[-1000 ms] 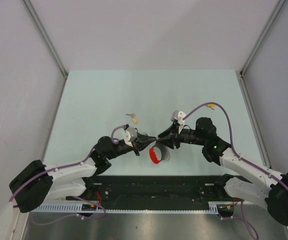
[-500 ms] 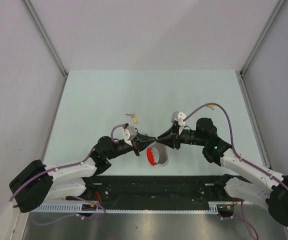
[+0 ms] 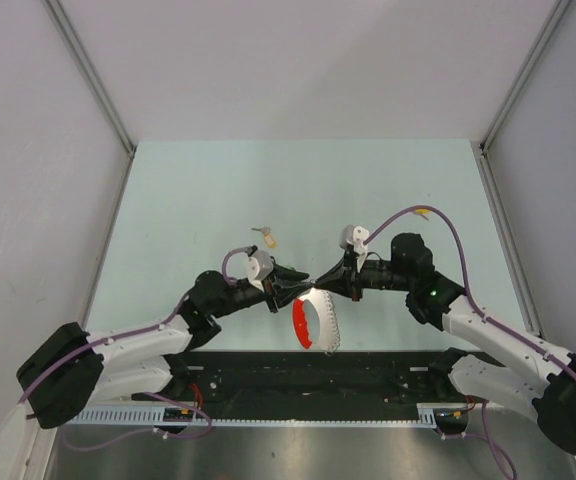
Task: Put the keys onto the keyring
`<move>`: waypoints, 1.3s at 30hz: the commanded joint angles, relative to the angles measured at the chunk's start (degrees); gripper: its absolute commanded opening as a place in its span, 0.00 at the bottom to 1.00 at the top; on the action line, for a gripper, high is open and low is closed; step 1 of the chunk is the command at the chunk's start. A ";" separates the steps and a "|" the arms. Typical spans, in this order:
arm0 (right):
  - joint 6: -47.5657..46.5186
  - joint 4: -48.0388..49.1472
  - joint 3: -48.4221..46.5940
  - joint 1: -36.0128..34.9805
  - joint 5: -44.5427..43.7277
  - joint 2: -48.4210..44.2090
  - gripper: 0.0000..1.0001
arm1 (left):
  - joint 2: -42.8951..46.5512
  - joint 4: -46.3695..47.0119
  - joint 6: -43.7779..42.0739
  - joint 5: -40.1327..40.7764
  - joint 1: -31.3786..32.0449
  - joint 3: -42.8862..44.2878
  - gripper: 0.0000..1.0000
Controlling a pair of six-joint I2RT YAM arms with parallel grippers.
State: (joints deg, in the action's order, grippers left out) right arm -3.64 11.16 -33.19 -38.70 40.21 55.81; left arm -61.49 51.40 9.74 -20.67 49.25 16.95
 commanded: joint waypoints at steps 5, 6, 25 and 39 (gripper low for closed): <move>-5.58 -7.89 -6.53 -0.15 1.98 0.26 0.00 | 5.77 -13.41 -9.63 -9.04 -2.06 5.11 0.45; -6.46 -8.69 -6.97 -0.15 2.24 0.52 0.00 | 6.21 -16.91 -11.04 -9.04 -2.14 5.55 0.49; -16.66 -14.32 -9.70 0.73 8.83 2.55 0.00 | 1.65 -37.76 -13.43 -17.22 -2.06 18.11 0.44; -17.72 -15.03 -9.61 0.99 10.16 3.07 0.00 | -0.12 -47.00 -14.84 -16.16 -2.06 22.86 0.24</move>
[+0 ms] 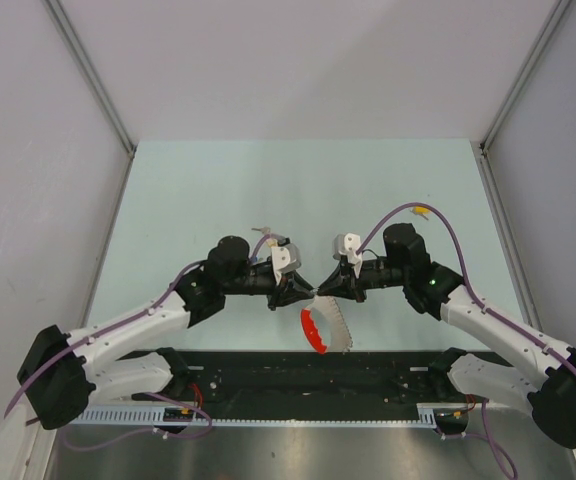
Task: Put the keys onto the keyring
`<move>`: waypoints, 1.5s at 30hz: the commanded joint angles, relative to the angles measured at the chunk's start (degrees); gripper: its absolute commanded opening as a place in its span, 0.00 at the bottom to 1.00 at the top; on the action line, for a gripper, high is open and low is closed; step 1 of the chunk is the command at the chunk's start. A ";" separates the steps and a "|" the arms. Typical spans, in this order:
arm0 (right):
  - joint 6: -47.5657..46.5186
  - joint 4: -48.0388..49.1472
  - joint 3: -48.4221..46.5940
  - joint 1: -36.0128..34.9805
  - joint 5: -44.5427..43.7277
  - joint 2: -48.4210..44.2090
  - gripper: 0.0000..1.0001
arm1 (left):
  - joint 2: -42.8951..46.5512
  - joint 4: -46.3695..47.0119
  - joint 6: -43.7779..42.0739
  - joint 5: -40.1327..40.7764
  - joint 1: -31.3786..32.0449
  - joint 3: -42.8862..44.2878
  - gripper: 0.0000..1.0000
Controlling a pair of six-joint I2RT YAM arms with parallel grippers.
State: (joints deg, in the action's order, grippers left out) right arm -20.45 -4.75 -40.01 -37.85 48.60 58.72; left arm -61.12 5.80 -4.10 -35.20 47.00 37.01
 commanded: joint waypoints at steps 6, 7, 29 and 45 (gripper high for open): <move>-1.08 0.71 -2.88 0.05 1.59 0.08 0.00 | -1.72 -1.67 0.32 -2.94 0.11 3.85 0.20; -1.00 0.62 -2.79 -0.12 1.59 0.17 0.00 | -1.72 -1.67 0.49 -3.20 0.19 3.94 0.20; -1.79 0.10 -2.88 -0.74 1.41 0.52 0.00 | -4.71 -5.36 0.85 -4.44 0.19 7.11 0.16; 7.15 3.08 -2.88 2.16 -5.61 -2.20 0.71 | -1.20 -7.73 1.11 4.51 -0.07 7.37 0.00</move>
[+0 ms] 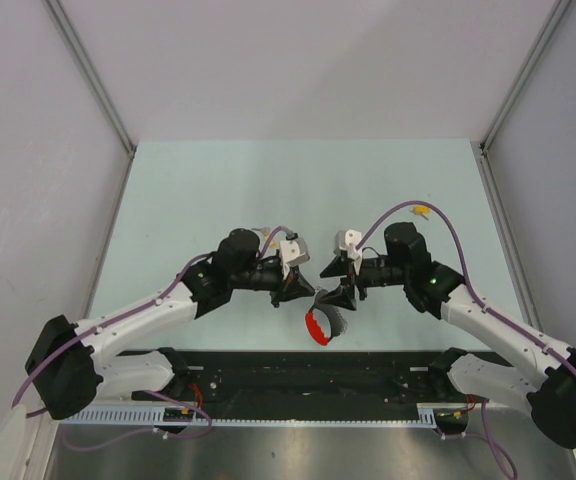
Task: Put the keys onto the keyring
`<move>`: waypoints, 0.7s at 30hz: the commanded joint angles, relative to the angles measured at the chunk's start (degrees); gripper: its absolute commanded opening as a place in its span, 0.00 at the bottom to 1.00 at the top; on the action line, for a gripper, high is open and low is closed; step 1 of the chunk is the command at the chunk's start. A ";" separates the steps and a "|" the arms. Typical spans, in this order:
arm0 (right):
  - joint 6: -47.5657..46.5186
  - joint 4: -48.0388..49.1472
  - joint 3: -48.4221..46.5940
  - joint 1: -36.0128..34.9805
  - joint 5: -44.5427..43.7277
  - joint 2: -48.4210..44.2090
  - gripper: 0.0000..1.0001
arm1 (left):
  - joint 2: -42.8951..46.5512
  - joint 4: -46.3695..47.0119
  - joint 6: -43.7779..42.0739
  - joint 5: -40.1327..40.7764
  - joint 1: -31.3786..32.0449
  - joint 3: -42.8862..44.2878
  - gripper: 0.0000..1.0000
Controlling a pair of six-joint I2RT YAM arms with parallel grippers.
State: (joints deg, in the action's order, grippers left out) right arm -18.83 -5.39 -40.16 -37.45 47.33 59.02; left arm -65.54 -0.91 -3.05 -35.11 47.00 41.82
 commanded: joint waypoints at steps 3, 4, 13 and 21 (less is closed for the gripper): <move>9.32 4.77 -2.73 3.08 -9.79 -3.65 0.76 | 4.63 -3.04 -0.12 6.19 -0.86 3.61 0.00; 10.21 4.77 -2.73 3.43 -11.63 -3.83 0.77 | 5.41 -2.96 0.06 6.63 -0.95 3.62 0.00; 15.49 6.88 -2.64 2.39 -14.99 -1.55 0.74 | 6.74 -5.06 -5.65 5.05 -1.39 5.63 0.00; 18.56 10.22 -2.64 -0.17 -17.16 6.44 0.73 | 7.09 -3.14 -5.48 0.76 -1.74 4.50 0.00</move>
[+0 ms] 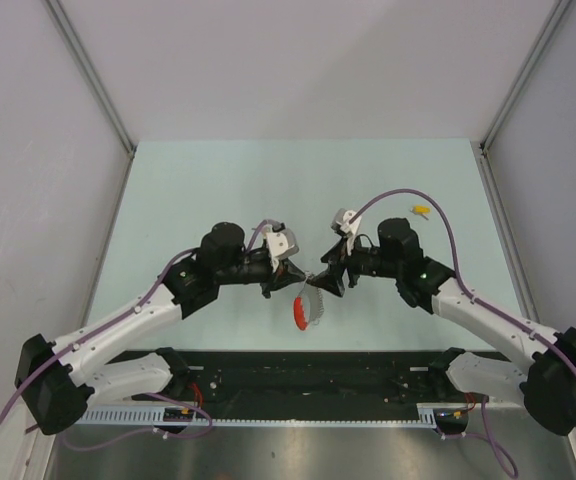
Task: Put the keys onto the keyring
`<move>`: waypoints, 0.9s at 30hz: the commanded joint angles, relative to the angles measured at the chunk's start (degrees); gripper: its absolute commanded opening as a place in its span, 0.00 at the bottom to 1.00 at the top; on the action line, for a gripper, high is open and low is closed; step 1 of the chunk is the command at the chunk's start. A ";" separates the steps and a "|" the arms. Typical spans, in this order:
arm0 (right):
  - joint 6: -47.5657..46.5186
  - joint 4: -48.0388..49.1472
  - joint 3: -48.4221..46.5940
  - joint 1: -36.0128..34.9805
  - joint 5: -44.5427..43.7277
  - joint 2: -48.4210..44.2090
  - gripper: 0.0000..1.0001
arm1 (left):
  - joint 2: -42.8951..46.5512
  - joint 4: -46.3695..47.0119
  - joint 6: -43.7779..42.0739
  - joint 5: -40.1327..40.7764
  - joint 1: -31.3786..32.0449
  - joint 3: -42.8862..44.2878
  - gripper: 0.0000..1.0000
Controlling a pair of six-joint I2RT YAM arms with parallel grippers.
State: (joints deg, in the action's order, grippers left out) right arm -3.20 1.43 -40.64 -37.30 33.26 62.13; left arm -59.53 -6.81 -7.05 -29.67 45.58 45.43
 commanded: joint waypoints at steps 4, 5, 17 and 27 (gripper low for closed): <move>6.98 4.45 -2.16 2.40 -5.39 5.72 0.72 | 2.13 6.35 -0.26 -9.61 -0.76 -1.38 0.00; 7.50 4.37 -2.16 2.58 -5.22 5.90 0.72 | 2.40 6.54 0.36 -9.88 -1.02 -2.01 0.01; 10.14 1.03 -2.16 6.96 -11.10 -1.48 0.76 | 3.45 12.27 -2.60 -6.37 -2.69 -5.35 0.00; 11.90 4.37 -2.94 18.99 -22.00 0.79 0.93 | 4.34 15.86 -4.23 -6.11 -4.18 -5.97 0.00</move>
State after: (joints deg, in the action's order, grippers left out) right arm 8.38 2.50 -40.75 -23.46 18.13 61.10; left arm -55.18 3.77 -12.71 -34.98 42.83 38.17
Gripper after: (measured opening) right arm 0.938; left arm 0.007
